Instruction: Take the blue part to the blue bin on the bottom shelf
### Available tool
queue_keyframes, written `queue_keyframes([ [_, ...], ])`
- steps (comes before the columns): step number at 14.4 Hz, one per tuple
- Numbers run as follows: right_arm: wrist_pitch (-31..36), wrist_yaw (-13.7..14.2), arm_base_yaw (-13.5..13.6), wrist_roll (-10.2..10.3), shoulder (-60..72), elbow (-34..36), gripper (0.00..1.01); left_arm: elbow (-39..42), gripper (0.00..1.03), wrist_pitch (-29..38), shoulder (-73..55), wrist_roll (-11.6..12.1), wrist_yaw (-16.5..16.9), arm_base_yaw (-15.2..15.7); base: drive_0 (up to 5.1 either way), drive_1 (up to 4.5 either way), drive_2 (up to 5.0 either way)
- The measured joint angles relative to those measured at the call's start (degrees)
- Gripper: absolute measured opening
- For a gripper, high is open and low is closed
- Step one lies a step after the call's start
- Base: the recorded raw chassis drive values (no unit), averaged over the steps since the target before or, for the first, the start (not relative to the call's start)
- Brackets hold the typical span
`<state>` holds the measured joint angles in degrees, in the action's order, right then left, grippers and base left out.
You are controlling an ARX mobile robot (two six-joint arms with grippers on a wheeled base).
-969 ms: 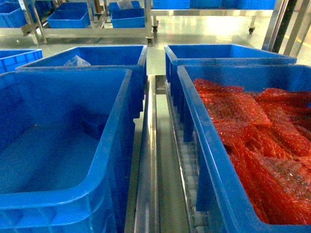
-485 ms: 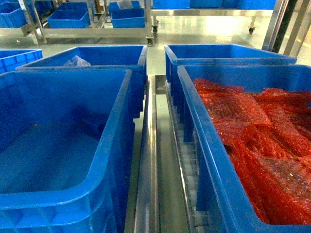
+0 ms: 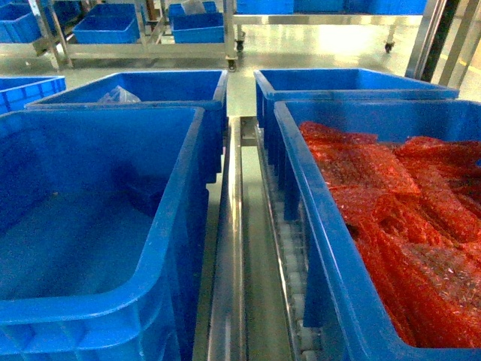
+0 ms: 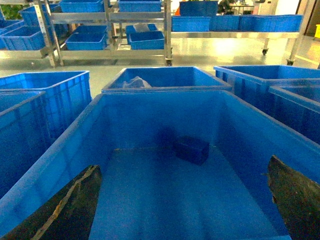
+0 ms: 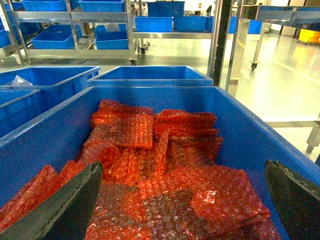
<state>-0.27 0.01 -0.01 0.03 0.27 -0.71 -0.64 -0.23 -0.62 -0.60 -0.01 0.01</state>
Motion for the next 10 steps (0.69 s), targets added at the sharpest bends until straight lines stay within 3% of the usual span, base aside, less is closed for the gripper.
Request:
queue_keyframes([
  [10, 0.0, 0.0, 0.0, 0.0, 0.0, 0.0, 0.98, 0.0, 0.98, 0.0, 0.0, 0.0, 0.0, 0.0, 0.0, 0.0, 0.0],
])
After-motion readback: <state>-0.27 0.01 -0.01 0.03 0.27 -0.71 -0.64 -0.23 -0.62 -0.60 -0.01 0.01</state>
